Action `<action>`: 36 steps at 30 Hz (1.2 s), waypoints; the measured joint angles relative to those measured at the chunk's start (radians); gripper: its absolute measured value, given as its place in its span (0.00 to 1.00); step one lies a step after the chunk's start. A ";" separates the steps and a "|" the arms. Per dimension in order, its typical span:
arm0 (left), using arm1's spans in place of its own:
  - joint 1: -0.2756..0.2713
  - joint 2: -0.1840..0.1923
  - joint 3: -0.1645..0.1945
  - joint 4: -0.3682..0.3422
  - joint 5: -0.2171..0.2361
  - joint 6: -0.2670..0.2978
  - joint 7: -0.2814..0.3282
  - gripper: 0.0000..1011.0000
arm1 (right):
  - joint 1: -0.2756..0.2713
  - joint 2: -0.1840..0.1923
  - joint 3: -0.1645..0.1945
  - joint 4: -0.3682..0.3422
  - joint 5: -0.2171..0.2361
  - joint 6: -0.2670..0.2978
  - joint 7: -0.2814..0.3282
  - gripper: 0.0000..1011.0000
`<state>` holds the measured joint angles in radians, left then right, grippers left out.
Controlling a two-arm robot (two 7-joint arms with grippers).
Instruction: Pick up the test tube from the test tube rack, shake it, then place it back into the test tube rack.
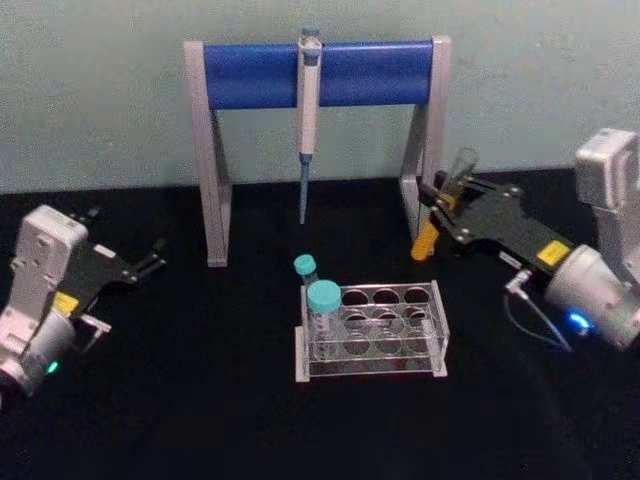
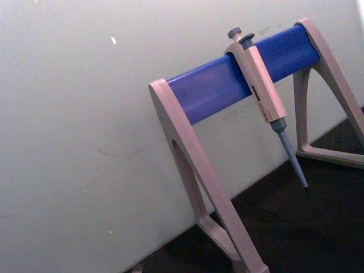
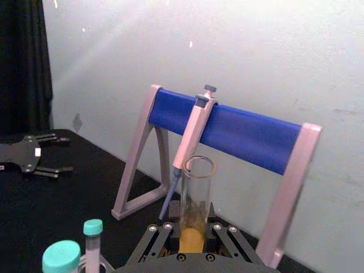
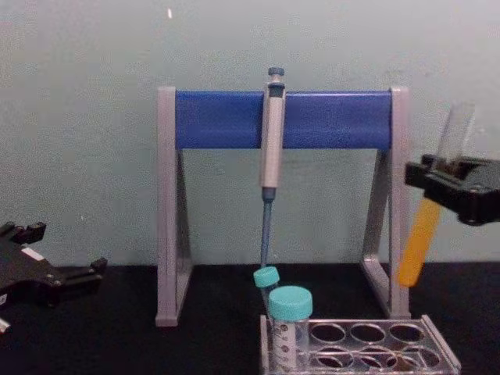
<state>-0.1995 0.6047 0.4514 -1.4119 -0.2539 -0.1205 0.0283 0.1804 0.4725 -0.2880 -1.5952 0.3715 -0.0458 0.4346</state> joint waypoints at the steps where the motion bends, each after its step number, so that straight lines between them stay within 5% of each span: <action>1: 0.000 0.000 0.000 0.000 0.000 0.000 0.000 0.99 | -0.018 0.011 0.011 -0.019 0.008 0.001 0.001 0.22; 8: 0.000 0.000 0.000 0.000 0.000 0.000 0.000 0.99 | -0.091 0.048 0.031 -0.095 0.038 0.003 0.021 0.22; 16: 0.000 0.000 0.000 0.000 0.000 0.000 0.000 0.99 | -0.117 0.051 -0.012 -0.132 0.045 0.001 0.049 0.22; 29: 0.000 0.000 0.000 0.000 0.000 0.000 0.000 0.99 | -0.008 -0.021 -0.086 -0.032 0.026 0.000 0.046 0.22; 36: 0.000 0.000 0.000 0.000 0.000 0.000 0.000 0.99 | 0.041 -0.041 -0.072 0.039 0.015 -0.006 0.020 0.22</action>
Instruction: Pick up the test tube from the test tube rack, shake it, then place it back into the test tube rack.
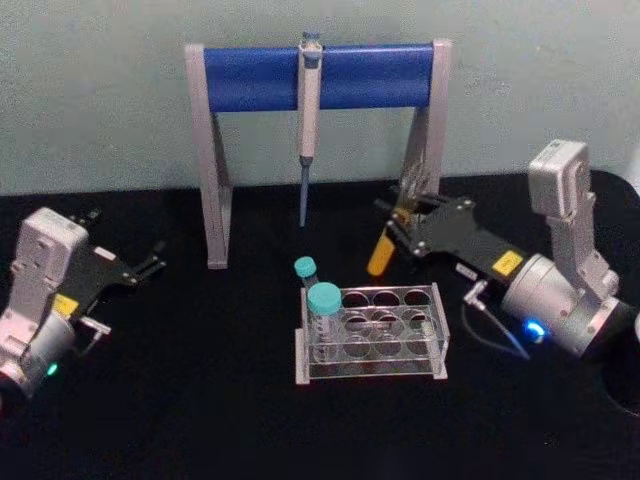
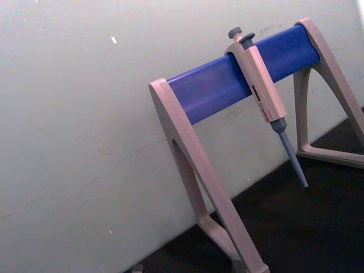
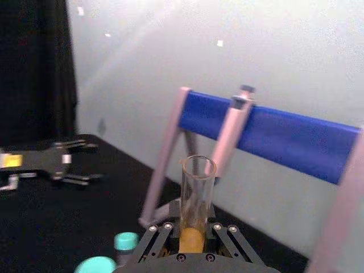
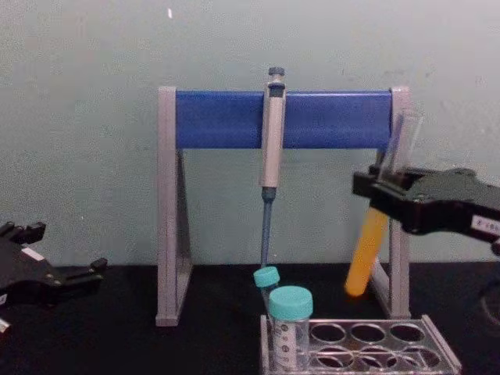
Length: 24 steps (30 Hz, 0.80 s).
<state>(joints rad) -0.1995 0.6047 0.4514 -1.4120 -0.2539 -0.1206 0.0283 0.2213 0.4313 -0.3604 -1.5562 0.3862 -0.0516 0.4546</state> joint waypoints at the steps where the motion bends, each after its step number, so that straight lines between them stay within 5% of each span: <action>1: 0.000 0.000 0.000 0.000 0.000 0.000 0.000 0.99 | 0.005 0.000 0.008 0.009 0.000 -0.002 -0.005 0.22; 11: 0.000 0.000 0.000 0.000 0.000 0.000 0.000 0.99 | -0.018 0.036 0.062 0.002 0.009 0.001 -0.015 0.22; 24: 0.000 0.000 0.000 0.000 0.000 0.000 0.000 0.99 | -0.159 0.106 0.084 -0.163 0.037 0.020 0.008 0.22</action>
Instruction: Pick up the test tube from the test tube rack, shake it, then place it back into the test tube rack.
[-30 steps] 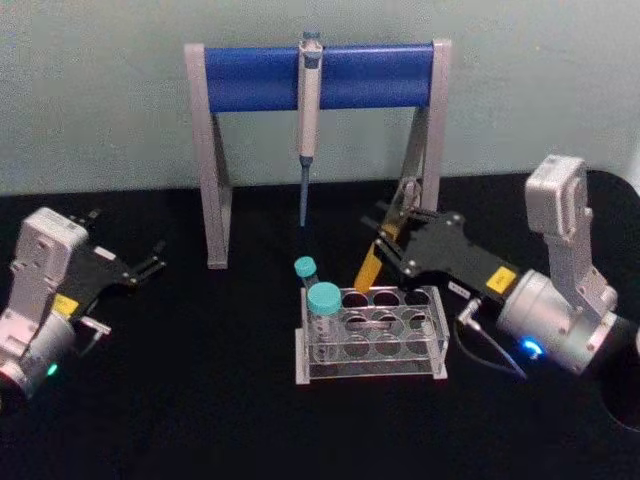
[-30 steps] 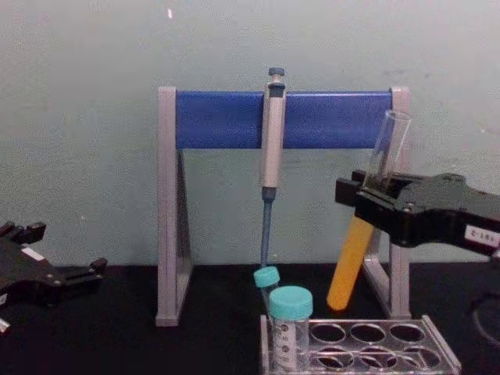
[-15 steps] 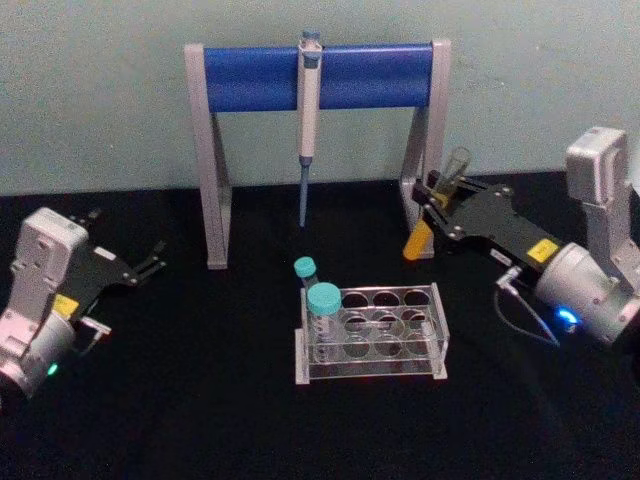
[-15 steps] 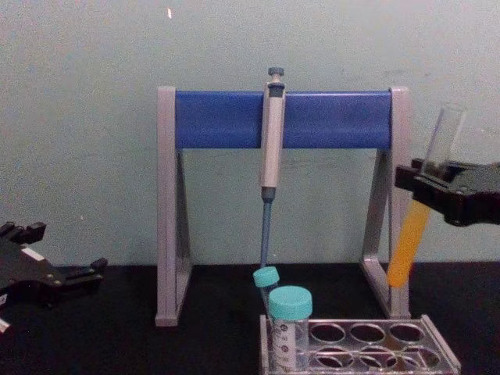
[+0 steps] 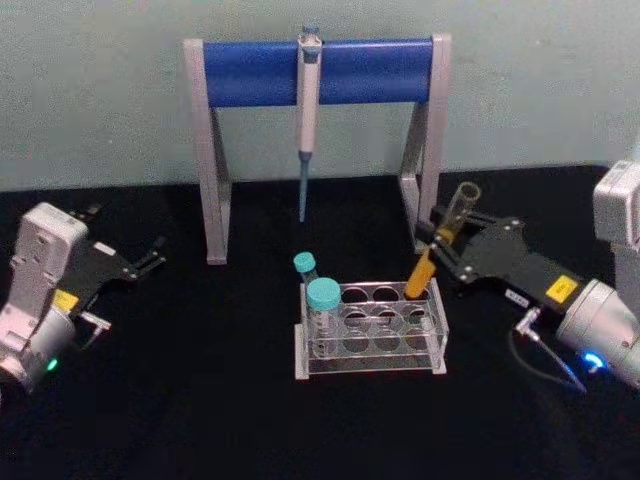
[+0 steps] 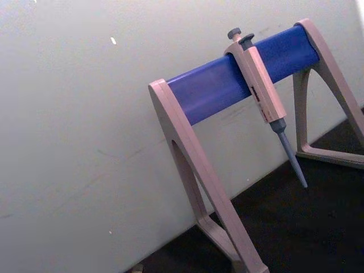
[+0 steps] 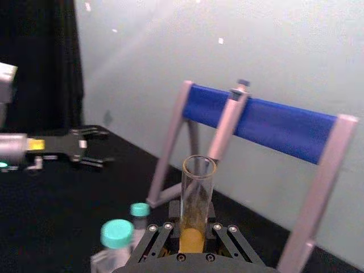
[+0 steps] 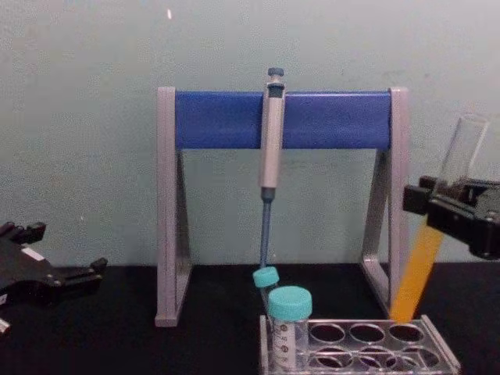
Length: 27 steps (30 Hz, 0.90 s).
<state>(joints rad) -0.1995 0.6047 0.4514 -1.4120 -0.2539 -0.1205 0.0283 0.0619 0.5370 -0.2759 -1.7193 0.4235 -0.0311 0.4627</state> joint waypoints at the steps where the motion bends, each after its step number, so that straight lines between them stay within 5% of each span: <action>1: 0.000 0.000 0.000 0.000 0.000 0.000 0.000 0.99 | -0.003 0.001 -0.003 -0.007 0.001 0.000 0.002 0.22; 15: 0.000 0.000 0.000 0.000 0.000 0.000 0.000 0.99 | 0.091 -0.062 -0.099 0.042 -0.045 0.017 0.003 0.22; 27: 0.000 0.000 0.000 0.000 0.000 0.000 0.000 0.99 | 0.166 -0.102 -0.074 0.141 -0.078 0.023 -0.053 0.22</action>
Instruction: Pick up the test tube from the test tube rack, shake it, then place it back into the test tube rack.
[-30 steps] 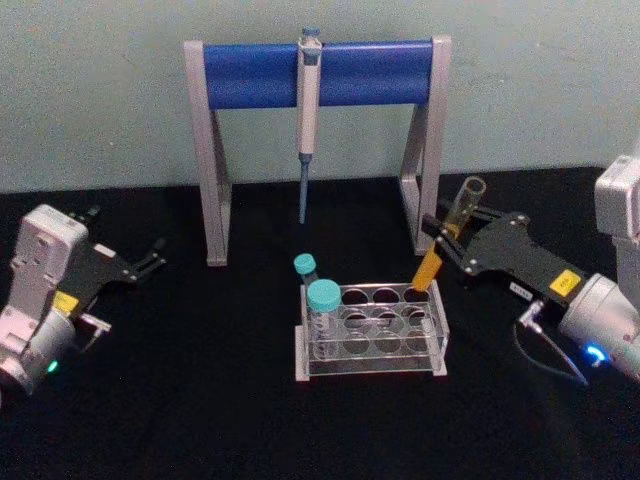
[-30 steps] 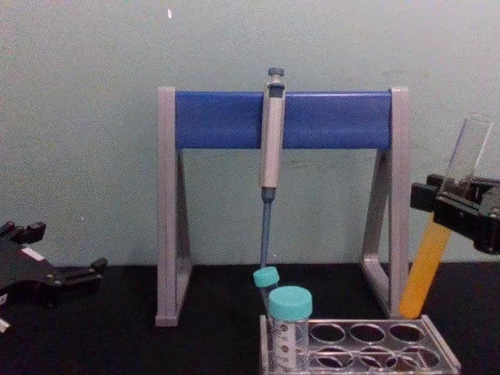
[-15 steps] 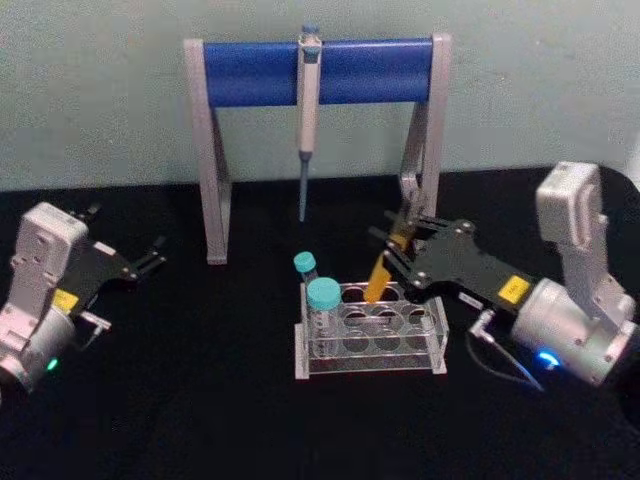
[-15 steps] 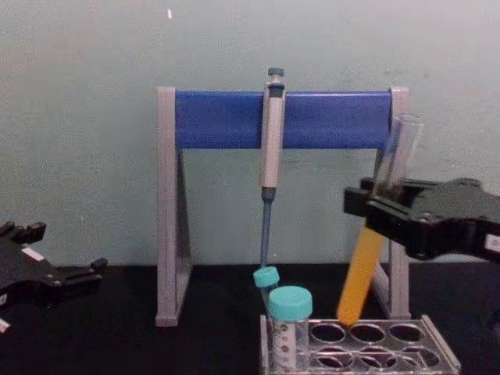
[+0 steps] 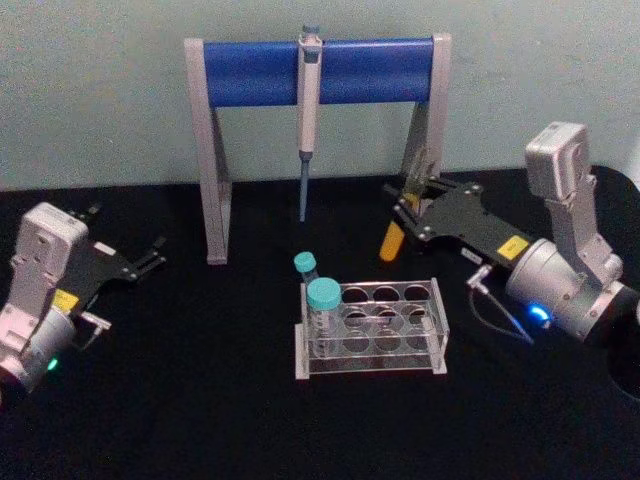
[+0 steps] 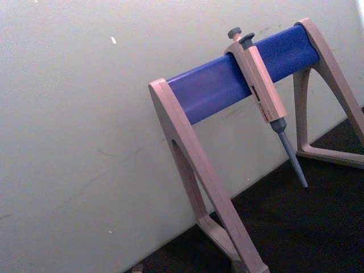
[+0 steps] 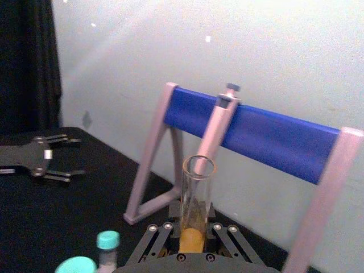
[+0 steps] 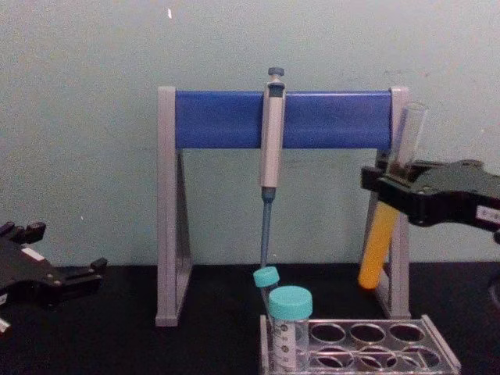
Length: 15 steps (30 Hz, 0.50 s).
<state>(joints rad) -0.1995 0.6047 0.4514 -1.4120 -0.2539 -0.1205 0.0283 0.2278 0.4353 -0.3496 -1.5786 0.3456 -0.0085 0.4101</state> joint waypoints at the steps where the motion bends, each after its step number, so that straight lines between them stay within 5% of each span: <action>1: 0.000 0.000 0.000 0.000 0.000 0.000 0.000 0.99 | -0.001 0.001 0.005 0.000 0.000 0.001 -0.002 0.22; 15: 0.000 0.000 0.000 0.000 0.000 0.000 0.000 0.99 | -0.066 0.034 0.040 -0.061 0.028 0.016 0.009 0.22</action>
<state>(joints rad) -0.1995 0.6047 0.4514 -1.4120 -0.2539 -0.1206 0.0283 0.1622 0.4697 -0.3098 -1.6399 0.3735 0.0075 0.4196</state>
